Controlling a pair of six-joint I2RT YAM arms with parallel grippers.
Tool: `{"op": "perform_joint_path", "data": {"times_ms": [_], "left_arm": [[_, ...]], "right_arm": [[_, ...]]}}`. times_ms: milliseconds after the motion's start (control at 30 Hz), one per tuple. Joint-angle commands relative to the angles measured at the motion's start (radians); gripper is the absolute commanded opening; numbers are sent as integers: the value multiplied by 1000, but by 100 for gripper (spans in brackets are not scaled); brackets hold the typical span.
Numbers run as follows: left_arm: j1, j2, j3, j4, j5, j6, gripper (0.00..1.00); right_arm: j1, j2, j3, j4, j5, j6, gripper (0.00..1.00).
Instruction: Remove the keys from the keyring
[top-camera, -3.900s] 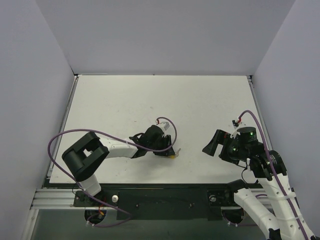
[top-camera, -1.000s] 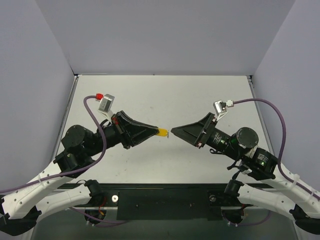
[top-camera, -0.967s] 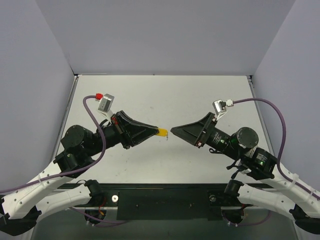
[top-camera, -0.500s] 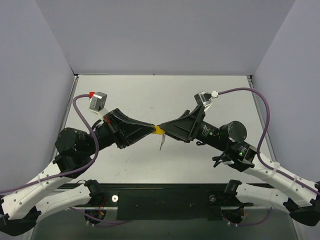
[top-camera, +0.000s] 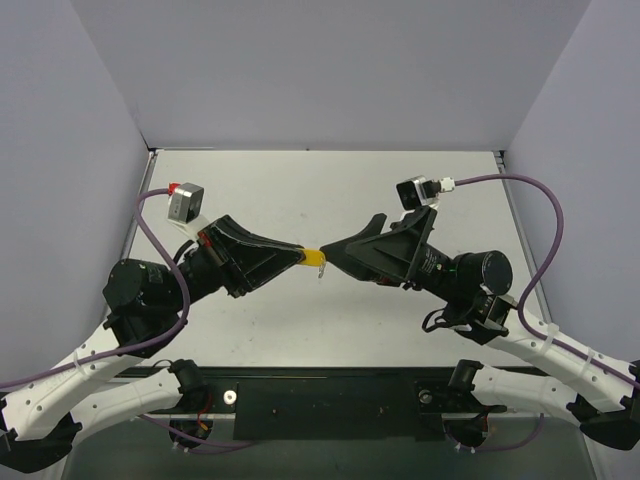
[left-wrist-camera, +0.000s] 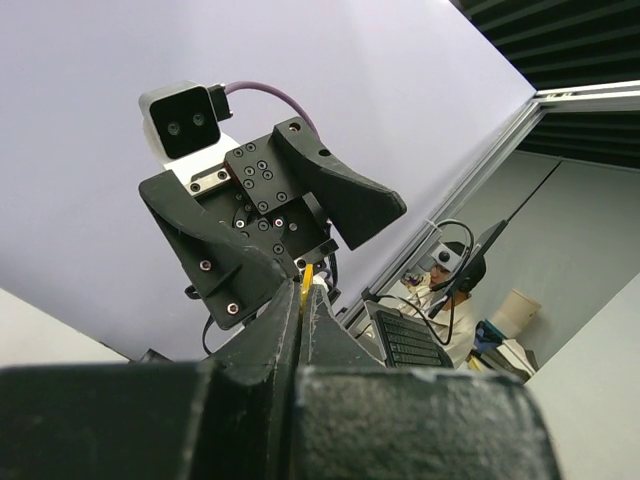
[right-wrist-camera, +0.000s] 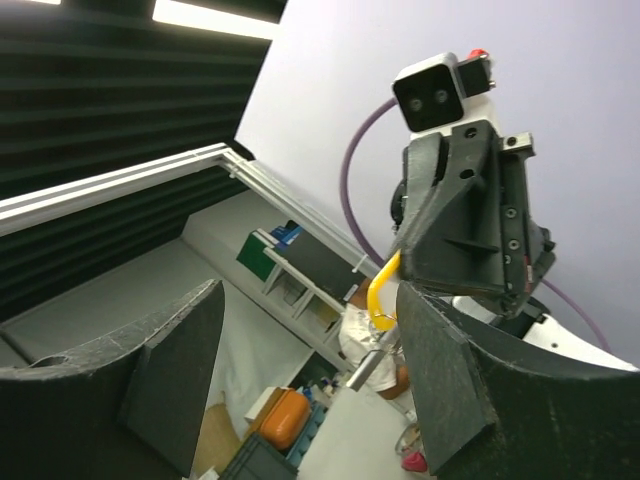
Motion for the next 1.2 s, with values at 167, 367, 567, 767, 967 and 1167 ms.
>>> {"op": "perform_joint_path", "data": {"times_ms": [167, 367, 567, 767, 967, 1167], "left_arm": [[-5, -16, 15, 74, -19, -14, 0], [-5, -5, 27, 95, -3, -38, 0], [-5, -2, 41, 120, -11, -54, 0], [-5, -11, 33, 114, -40, -50, 0], [-5, -34, 12, 111, -102, -44, 0], [-5, -43, -7, 108, -135, -47, 0]], "right_arm": [[18, -3, 25, 145, -20, 26, 62], [18, -8, 45, 24, -28, -65, 63], [19, 42, 106, 5, -71, -77, 63], [22, 62, 108, 64, -81, -43, 63], [33, 49, 92, 71, -74, -40, 59], [39, 38, 78, 71, -66, -45, 55]]}}
